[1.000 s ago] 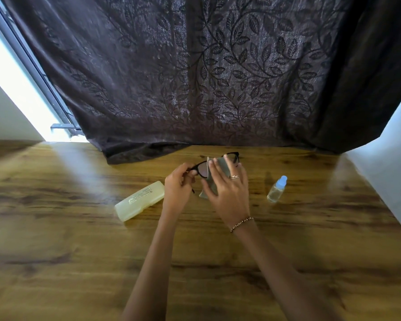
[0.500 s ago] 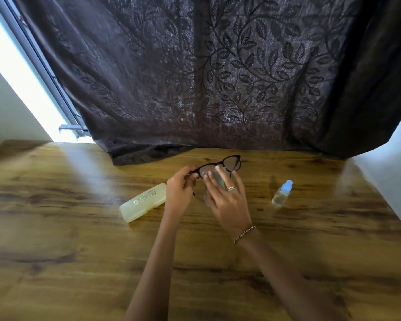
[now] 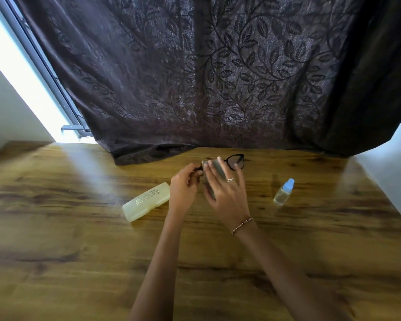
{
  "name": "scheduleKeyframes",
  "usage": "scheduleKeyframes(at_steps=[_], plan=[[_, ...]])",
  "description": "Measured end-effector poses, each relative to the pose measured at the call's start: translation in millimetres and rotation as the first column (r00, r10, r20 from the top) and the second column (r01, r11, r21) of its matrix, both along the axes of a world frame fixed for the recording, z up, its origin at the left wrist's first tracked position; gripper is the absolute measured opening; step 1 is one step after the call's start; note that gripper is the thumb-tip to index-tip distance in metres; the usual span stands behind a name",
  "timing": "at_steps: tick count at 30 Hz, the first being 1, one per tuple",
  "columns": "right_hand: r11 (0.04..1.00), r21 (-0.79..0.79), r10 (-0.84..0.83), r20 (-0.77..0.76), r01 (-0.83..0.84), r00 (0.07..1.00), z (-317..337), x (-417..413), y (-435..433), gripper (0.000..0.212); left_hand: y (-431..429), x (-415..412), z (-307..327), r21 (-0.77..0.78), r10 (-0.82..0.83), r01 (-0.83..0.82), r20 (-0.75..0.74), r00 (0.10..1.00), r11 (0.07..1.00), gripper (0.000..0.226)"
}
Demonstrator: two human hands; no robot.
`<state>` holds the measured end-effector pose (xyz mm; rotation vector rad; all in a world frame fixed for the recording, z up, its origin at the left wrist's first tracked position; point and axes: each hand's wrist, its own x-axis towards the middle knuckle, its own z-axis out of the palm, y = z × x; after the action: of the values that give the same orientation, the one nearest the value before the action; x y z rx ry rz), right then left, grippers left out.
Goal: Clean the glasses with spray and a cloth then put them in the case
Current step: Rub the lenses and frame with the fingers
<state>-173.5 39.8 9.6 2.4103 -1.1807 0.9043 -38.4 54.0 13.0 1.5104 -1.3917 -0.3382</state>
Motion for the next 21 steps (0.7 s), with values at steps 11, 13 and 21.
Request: scheduleKeyframes(at_steps=[11, 13, 21], plan=[[0.999, -0.034, 0.005, -0.012, -0.006, 1.000, -6.0, 0.4, 7.1, 0.048, 1.2, -1.0, -1.2, -0.004, -0.017, 0.017, -0.021, 1.000, 1.000, 0.025], [0.998, 0.013, -0.054, 0.005, 0.054, 0.999, -0.2, 0.0, -0.2, 0.049, 1.4, 0.6, -2.5, 0.000, -0.001, 0.001, -0.042, 0.999, 1.000, 0.023], [0.994, -0.060, 0.085, -0.062, -0.089, 0.994, -9.9, -1.6, 6.0, 0.042, 1.2, 1.4, -1.8, 0.021, 0.007, -0.006, -0.050, 0.999, 1.000, 0.027]])
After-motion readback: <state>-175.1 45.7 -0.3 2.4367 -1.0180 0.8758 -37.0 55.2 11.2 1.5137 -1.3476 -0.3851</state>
